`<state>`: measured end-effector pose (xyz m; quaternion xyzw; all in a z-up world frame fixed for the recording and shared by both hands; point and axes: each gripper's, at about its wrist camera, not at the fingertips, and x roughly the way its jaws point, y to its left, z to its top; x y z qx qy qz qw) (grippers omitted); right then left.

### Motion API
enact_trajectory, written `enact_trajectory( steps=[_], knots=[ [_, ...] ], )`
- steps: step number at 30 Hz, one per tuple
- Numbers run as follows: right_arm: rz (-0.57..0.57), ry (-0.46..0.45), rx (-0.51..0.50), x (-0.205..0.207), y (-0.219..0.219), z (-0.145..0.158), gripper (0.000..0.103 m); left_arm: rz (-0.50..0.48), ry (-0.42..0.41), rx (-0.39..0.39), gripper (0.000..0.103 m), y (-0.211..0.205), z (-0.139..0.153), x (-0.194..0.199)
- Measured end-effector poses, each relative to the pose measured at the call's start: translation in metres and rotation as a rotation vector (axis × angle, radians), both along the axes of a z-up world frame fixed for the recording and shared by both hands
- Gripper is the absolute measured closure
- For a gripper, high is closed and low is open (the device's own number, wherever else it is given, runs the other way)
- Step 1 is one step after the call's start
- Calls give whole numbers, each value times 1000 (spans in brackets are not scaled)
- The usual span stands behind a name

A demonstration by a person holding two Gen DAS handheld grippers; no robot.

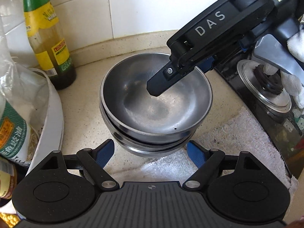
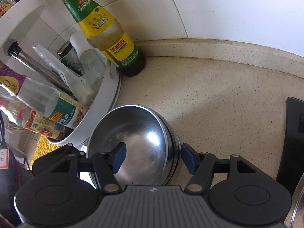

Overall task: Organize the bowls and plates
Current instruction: 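Carry the nested steel bowls over the floral-rim plate stack with both grippers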

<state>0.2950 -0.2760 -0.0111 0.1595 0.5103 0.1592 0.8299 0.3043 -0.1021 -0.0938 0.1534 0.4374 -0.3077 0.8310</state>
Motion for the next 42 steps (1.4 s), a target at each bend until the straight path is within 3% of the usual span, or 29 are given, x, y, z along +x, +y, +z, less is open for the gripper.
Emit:
enact_trajectory(
  steps=[13, 21, 31, 36, 37, 42],
  knots=[
    [20, 37, 10, 12, -5, -16, 35, -57, 11, 17, 3, -10, -14, 17],
    [-48, 41, -19, 13, -25, -20, 33, -76, -4, 63, 1, -37, -17, 28],
    [-93, 38, 7, 23, -53, -24, 32, -168, -56, 118, 0, -69, -26, 43],
    [-81, 55, 91, 30, -54, -36, 30, -207, -65, 151, 0, -77, -39, 53],
    [-83, 53, 102, 30, -54, -38, 26, -206, -63, 145, 0, -79, -41, 55],
    [-98, 53, 96, 30, -57, -37, 26, -192, -63, 125, 0, -81, -42, 58]
  ],
)
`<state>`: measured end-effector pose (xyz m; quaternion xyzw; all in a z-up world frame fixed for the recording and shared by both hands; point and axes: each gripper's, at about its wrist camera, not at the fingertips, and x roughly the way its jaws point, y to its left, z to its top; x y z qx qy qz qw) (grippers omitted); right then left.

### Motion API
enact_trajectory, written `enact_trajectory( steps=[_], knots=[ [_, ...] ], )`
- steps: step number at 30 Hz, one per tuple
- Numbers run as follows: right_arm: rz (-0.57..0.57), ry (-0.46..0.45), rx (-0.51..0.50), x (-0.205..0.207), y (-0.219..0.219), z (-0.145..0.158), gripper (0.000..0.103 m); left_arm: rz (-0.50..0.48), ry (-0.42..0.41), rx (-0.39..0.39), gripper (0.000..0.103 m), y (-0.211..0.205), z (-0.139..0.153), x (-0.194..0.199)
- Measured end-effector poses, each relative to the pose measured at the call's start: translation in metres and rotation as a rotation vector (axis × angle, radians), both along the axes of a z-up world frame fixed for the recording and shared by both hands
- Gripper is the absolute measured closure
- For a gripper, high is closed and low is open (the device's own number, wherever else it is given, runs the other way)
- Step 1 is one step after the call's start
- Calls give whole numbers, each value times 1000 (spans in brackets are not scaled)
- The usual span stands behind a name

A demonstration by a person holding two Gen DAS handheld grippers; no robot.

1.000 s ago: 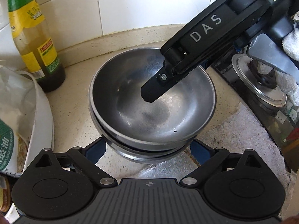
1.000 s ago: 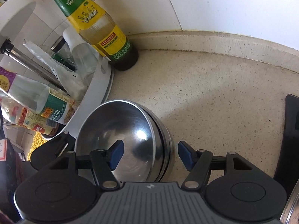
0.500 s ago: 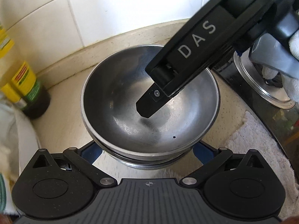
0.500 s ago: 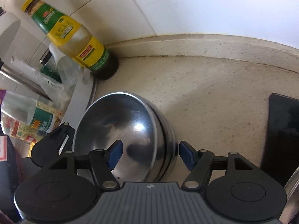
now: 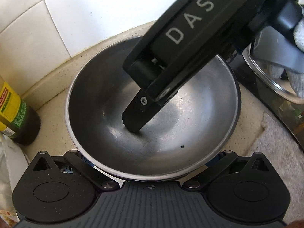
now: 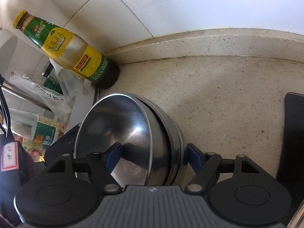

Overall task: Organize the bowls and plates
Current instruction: 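Carry the nested steel bowls over the floral-rim plate stack with both grippers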

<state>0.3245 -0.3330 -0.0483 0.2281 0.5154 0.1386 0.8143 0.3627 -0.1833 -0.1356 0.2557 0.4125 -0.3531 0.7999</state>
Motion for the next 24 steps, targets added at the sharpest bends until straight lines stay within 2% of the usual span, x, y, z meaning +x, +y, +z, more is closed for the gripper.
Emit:
enact_trajectory(
  steps=[6, 14, 20, 24],
  knots=[
    [-26, -28, 4, -10, -9, 12, 26, 16, 30, -27, 0, -2, 6, 1],
    [45, -113, -21, -33, 11, 56, 26, 36, -37, -30, 0, -3, 40, -17],
    [136, -168, -7, -53, 48, 85, 26, 136, -95, -32, 0, 19, 72, -50],
    [233, -188, -7, -66, 81, 94, 26, 226, -126, -29, 0, 38, 88, -74]
  ],
)
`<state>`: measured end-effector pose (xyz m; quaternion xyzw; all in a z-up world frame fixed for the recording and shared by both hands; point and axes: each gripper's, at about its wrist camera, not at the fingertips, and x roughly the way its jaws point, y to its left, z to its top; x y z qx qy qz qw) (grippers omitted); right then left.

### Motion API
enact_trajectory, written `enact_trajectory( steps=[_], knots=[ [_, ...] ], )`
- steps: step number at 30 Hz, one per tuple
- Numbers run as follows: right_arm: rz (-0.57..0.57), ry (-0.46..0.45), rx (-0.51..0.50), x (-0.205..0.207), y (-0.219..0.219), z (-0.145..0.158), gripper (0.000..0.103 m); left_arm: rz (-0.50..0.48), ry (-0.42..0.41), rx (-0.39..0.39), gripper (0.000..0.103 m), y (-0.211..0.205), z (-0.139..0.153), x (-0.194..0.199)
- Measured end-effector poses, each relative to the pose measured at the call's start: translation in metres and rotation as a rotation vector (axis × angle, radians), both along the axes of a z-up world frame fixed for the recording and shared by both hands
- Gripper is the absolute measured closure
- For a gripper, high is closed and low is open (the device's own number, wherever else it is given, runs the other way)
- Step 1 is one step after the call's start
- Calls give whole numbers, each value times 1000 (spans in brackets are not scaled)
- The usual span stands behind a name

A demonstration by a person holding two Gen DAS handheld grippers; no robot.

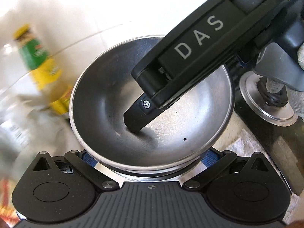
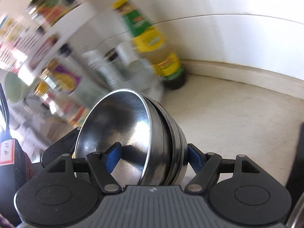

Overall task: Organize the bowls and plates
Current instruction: 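Carry the nested steel bowls over the floral-rim plate stack with both grippers, then lower the nested bowls onto the plate stack and open both grippers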

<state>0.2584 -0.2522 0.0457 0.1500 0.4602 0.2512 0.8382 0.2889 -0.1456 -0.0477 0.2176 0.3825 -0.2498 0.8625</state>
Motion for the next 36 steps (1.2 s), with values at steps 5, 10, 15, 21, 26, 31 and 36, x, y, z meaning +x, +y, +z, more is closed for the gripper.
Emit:
enact_trajectory(
  steps=[5, 10, 15, 21, 26, 31, 36],
  knots=[
    [92, 16, -14, -17, 43, -6, 26, 121, -6, -8, 0, 29, 9, -38],
    [143, 32, -13, -37, 77, -17, 26, 200, 16, -11, 0, 59, 7, -66],
    [145, 63, -19, -47, 110, -31, 26, 237, 44, -14, 0, 87, -2, -87],
    [130, 69, -48, -64, 130, -43, 26, 251, 81, -9, 0, 115, -13, -108],
    [95, 105, -58, -66, 136, -58, 26, 252, 105, -7, 0, 122, -25, -117],
    [79, 119, -65, -67, 134, -73, 26, 241, 137, 3, 0, 127, -41, -114],
    [52, 93, -49, -68, 130, -69, 26, 221, 119, 30, 1, 127, -45, -126]
  ],
)
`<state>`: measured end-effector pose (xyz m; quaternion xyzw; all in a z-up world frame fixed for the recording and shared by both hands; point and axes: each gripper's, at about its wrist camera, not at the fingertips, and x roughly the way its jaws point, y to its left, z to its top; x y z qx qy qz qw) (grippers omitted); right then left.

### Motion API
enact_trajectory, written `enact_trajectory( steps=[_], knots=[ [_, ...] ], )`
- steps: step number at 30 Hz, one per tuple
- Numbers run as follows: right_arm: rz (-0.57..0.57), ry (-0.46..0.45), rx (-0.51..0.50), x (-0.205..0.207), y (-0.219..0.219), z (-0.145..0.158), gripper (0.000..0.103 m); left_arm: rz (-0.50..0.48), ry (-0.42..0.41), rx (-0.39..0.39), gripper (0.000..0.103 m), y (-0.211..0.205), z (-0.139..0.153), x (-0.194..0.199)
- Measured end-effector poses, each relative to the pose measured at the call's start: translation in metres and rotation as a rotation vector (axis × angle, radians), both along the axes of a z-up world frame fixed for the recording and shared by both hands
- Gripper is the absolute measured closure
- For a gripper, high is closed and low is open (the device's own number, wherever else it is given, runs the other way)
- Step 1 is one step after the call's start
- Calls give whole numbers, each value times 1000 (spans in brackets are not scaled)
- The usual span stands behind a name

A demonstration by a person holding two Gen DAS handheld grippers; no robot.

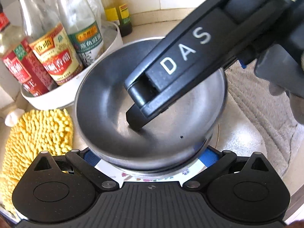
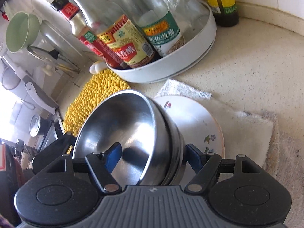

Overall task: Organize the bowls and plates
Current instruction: 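Lower the nested bowls onto the plate stack and open both grippers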

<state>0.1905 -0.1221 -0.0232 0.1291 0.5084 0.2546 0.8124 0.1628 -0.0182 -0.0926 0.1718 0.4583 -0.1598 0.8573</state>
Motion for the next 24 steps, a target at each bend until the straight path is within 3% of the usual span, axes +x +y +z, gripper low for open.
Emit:
enact_trajectory(
  steps=[6, 12, 24],
  knots=[
    [-35, -45, 10, -10, -10, 15, 26, 2, 2, 12, 1, 6, 5, -2],
    [-72, -116, 10, -33, -17, 34, 22, 30, -11, -38, 1, 19, 13, -10],
    [-121, -173, -18, -75, -23, 47, 19, 100, -75, -107, 0, 31, 40, -27]
  ],
)
